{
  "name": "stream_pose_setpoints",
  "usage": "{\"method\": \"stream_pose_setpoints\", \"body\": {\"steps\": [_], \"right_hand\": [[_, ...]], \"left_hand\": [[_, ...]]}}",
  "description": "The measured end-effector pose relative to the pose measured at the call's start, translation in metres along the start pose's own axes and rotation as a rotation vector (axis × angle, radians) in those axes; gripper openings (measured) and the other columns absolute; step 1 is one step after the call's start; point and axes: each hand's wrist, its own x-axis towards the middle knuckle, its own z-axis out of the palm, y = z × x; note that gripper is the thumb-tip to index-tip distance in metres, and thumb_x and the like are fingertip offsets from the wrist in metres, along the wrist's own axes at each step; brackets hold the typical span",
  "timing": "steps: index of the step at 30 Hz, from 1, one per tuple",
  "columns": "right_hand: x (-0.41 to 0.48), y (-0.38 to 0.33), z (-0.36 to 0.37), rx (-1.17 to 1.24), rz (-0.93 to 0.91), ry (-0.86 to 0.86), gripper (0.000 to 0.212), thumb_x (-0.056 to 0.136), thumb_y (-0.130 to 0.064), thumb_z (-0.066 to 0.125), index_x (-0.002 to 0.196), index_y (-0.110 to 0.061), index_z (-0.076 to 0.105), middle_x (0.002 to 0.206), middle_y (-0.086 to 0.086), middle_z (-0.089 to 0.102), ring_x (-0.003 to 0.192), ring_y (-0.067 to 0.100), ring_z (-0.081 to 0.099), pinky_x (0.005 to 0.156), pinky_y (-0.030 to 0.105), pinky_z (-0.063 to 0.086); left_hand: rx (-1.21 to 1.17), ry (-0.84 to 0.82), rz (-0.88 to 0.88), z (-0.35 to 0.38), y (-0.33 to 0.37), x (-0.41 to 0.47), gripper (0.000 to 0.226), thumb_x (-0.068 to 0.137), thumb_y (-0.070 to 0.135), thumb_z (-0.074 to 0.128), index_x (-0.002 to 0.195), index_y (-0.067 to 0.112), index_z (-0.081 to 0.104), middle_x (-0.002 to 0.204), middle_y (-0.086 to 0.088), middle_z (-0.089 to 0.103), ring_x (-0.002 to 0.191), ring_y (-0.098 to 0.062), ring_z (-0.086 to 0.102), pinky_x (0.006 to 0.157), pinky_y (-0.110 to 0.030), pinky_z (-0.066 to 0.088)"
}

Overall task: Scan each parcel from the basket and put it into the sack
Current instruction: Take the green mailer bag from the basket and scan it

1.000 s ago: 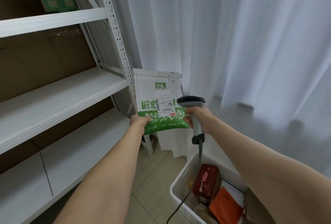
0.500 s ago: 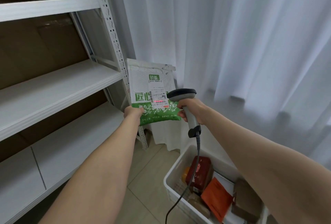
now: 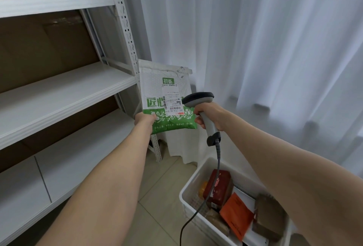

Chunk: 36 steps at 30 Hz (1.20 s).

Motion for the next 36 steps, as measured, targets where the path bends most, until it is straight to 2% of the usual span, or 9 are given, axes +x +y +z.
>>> {"method": "stream_pose_setpoints", "body": {"steps": [6, 10, 15, 18, 20, 24, 27, 31, 36], "right_hand": [[0.006, 0.006, 0.019, 0.099, 0.01, 0.064, 0.024, 0.087, -0.004, 0.061, 0.109, 0.001, 0.054, 0.072, 0.016, 0.062, 0.044, 0.015, 0.056, 0.046, 0.024, 0.047], [0.007, 0.025, 0.035, 0.256, 0.05, 0.155, 0.008, 0.087, 0.001, 0.06, 0.092, -0.002, 0.054, 0.071, 0.012, 0.055, 0.053, 0.019, 0.054, 0.051, 0.028, 0.048], [0.002, 0.057, 0.06, 0.354, 0.116, 0.253, 0.015, 0.087, 0.003, 0.062, 0.09, -0.007, 0.051, 0.082, 0.013, 0.057, 0.06, 0.024, 0.057, 0.06, 0.032, 0.05], [-0.007, 0.07, 0.084, 0.43, 0.159, 0.217, 0.018, 0.086, 0.003, 0.066, 0.09, -0.007, 0.051, 0.092, 0.016, 0.063, 0.076, 0.031, 0.067, 0.073, 0.035, 0.057], [-0.019, 0.078, 0.102, 0.451, 0.178, 0.167, 0.02, 0.084, 0.003, 0.068, 0.091, -0.007, 0.052, 0.1, 0.019, 0.066, 0.088, 0.034, 0.069, 0.071, 0.038, 0.06], [-0.055, 0.102, 0.142, 0.363, 0.213, 0.12, 0.021, 0.085, 0.007, 0.066, 0.085, -0.007, 0.049, 0.085, 0.017, 0.062, 0.068, 0.026, 0.064, 0.058, 0.032, 0.057], [-0.085, 0.124, 0.172, 0.286, 0.236, 0.129, 0.023, 0.085, 0.01, 0.063, 0.08, -0.006, 0.047, 0.077, 0.016, 0.058, 0.064, 0.025, 0.06, 0.074, 0.038, 0.057], [-0.121, 0.151, 0.218, 0.154, 0.275, 0.108, 0.021, 0.086, 0.01, 0.06, 0.077, -0.002, 0.046, 0.073, 0.017, 0.057, 0.056, 0.024, 0.057, 0.056, 0.034, 0.049], [-0.156, 0.171, 0.29, 0.007, 0.306, -0.002, 0.013, 0.085, 0.008, 0.058, 0.08, 0.0, 0.049, 0.072, 0.015, 0.06, 0.055, 0.02, 0.055, 0.054, 0.03, 0.045]], "left_hand": [[0.027, -0.035, -0.013, -0.017, -0.004, 0.006, 0.024, 0.087, 0.0, 0.064, 0.11, 0.004, 0.065, 0.113, -0.013, 0.066, 0.084, -0.024, 0.062, 0.075, -0.031, 0.053], [0.066, -0.089, -0.036, -0.033, -0.014, 0.012, 0.025, 0.088, -0.002, 0.062, 0.111, 0.005, 0.064, 0.113, -0.013, 0.065, 0.098, -0.029, 0.064, 0.078, -0.032, 0.052], [0.115, -0.077, -0.06, -0.072, -0.032, 0.007, 0.029, 0.089, 0.0, 0.062, 0.118, 0.003, 0.06, 0.119, -0.013, 0.063, 0.104, -0.028, 0.062, 0.076, -0.03, 0.049], [0.126, -0.056, -0.092, -0.103, -0.048, -0.003, 0.03, 0.09, 0.002, 0.062, 0.12, 0.001, 0.058, 0.122, -0.014, 0.061, 0.11, -0.029, 0.06, 0.079, -0.03, 0.048], [0.147, -0.032, -0.104, -0.127, -0.06, -0.014, 0.033, 0.09, 0.004, 0.062, 0.122, 0.0, 0.056, 0.123, -0.014, 0.06, 0.112, -0.028, 0.058, 0.084, -0.03, 0.047], [0.159, 0.001, -0.129, -0.179, -0.091, -0.048, 0.035, 0.089, 0.005, 0.064, 0.123, 0.001, 0.055, 0.125, -0.014, 0.06, 0.113, -0.029, 0.058, 0.096, -0.035, 0.048], [0.128, 0.057, -0.129, -0.223, -0.117, -0.082, 0.033, 0.088, 0.003, 0.065, 0.12, 0.001, 0.057, 0.118, -0.01, 0.062, 0.106, -0.027, 0.06, 0.086, -0.03, 0.048], [0.125, 0.18, -0.089, -0.289, -0.149, -0.12, 0.024, 0.087, -0.004, 0.062, 0.108, 0.007, 0.06, 0.106, -0.009, 0.063, 0.097, -0.027, 0.061, 0.084, -0.032, 0.05], [0.189, 0.306, -0.116, -0.382, -0.183, -0.148, 0.024, 0.089, -0.004, 0.052, 0.098, 0.016, 0.062, 0.099, -0.008, 0.062, 0.09, -0.024, 0.058, 0.087, -0.034, 0.051]]}}
